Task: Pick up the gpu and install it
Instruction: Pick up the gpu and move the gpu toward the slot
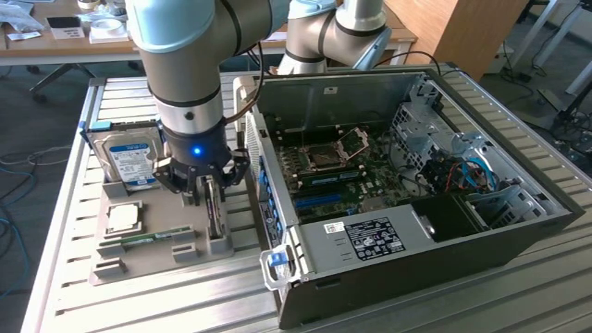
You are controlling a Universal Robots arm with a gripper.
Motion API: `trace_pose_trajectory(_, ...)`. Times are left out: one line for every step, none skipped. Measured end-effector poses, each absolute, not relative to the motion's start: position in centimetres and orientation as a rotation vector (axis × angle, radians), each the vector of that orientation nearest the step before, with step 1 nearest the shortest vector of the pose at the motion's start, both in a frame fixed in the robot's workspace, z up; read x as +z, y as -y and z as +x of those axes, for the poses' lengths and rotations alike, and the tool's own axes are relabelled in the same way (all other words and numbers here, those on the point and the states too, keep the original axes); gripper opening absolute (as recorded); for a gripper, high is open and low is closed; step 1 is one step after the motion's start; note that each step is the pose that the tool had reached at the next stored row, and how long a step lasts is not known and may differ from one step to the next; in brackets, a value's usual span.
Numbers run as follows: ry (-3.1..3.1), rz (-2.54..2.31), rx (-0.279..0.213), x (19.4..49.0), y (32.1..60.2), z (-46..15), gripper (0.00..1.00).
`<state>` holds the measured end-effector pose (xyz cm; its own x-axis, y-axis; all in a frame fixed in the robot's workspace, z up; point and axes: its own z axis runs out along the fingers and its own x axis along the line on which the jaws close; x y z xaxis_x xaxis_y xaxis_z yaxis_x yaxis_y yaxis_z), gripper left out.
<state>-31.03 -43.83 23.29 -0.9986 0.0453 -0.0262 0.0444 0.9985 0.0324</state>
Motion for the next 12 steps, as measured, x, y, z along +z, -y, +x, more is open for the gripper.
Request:
trace_pose_trajectory(-3.113, 0.070, 0.050, 23.25, 43.83, -31.06, 0.47)
trace_pose_trajectory(-3.114, 0.070, 0.049, 23.25, 43.83, -31.07, 0.47)
trace_pose_trajectory(-3.114, 0.070, 0.049, 23.25, 43.83, -31.06, 0.47)
trace_pose_trajectory(-3.114, 0.070, 0.049, 23.25, 43.83, -31.07, 0.47)
trace_pose_trajectory(-3.114, 0.070, 0.049, 23.25, 43.83, -31.07, 0.47)
trace_pose_trajectory(-3.114, 0.070, 0.049, 23.20, 43.83, -31.06, 0.47)
trace_pose_trajectory(-3.113, 0.070, 0.050, 23.13, 43.83, -31.06, 0.47)
trace_pose_trajectory(-3.114, 0.070, 0.049, 23.13, 43.83, -31.06, 0.47)
trace_pose_trajectory(-3.114, 0.070, 0.049, 23.14, 43.83, -31.06, 0.47)
trace_pose_trajectory(-3.114, 0.070, 0.049, 23.14, 43.83, -31.06, 0.47)
trace_pose_trajectory(-3.114, 0.070, 0.049, 23.13, 43.83, -31.06, 0.47)
trace_pose_trajectory(-3.114, 0.070, 0.049, 23.14, 43.83, -31.06, 0.47)
